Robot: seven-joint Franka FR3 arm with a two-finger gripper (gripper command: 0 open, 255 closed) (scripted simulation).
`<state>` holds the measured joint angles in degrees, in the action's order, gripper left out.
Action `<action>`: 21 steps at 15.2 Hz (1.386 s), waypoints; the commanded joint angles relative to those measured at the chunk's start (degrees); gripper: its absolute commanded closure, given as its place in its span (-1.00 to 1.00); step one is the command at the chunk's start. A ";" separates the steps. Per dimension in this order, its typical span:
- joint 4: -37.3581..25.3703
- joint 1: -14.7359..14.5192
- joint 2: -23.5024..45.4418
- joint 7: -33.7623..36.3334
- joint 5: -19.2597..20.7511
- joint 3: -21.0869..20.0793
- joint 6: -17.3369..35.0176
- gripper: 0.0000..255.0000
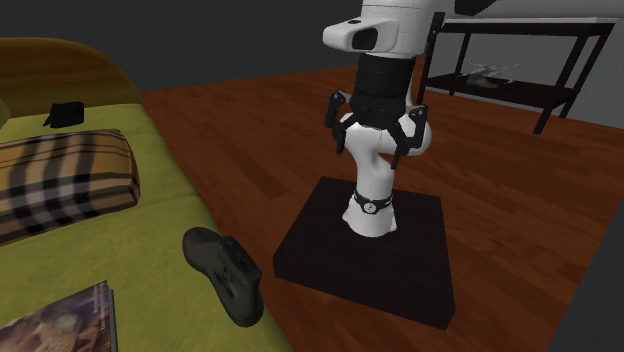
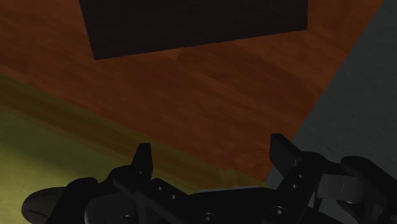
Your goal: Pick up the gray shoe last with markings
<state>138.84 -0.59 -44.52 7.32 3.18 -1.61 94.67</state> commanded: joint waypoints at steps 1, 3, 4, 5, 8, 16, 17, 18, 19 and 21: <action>0.00 0.00 0.00 0.00 0.00 0.00 0.00 -1.00; 1.13 -0.80 0.17 -8.10 2.70 3.65 2.43 -1.00; 1.46 -1.23 0.52 -12.12 4.00 5.51 3.72 -1.00; 1.64 -1.66 1.05 -16.14 5.23 7.37 5.07 -1.00; 1.26 -3.25 3.65 -28.10 8.42 13.01 9.31 -1.00; -5.99 -10.58 16.50 -60.24 10.67 27.75 20.22 -1.00; -7.43 -11.80 18.55 -64.42 10.06 29.51 21.36 -1.00; -8.96 -13.10 20.68 -68.67 9.24 31.26 22.42 -1.00; -10.59 -14.46 22.88 -72.98 8.19 33.01 23.38 -1.00; -14.09 -17.22 27.54 -81.84 5.34 36.40 24.99 -1.00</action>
<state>127.00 -16.29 -19.73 -69.23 10.10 32.90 118.88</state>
